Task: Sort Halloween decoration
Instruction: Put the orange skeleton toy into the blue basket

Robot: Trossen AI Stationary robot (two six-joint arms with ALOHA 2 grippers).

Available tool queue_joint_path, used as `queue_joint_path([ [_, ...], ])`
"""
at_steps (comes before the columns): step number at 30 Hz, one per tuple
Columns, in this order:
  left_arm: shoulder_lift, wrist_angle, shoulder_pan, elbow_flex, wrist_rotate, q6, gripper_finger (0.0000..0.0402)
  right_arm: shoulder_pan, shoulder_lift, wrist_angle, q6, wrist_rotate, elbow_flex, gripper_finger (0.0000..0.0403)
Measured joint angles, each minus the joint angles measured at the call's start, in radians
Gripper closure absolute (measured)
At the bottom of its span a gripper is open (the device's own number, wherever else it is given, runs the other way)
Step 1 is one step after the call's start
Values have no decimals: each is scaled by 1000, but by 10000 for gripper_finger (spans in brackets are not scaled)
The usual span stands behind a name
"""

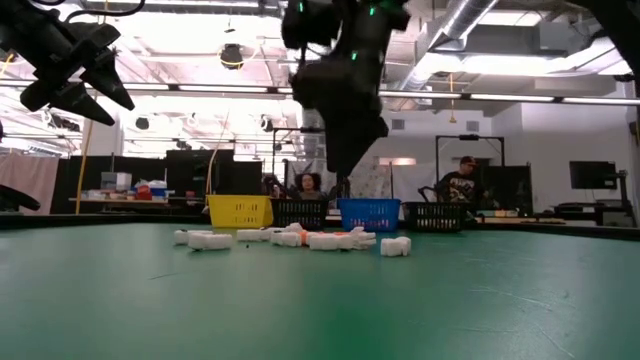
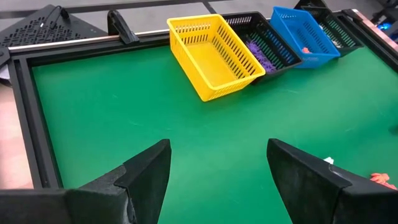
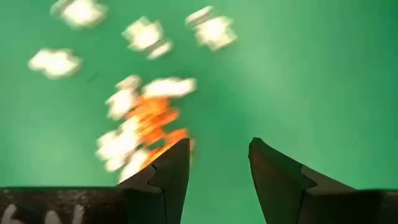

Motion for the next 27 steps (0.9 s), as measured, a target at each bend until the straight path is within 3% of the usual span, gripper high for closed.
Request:
queue_joint_path([
  [7,0,0,0,0,5,0,145,118,1,101,72,0,-103,213],
  [27,0,0,0,0,6,0,145,120,0,376,157,24,-317,214],
])
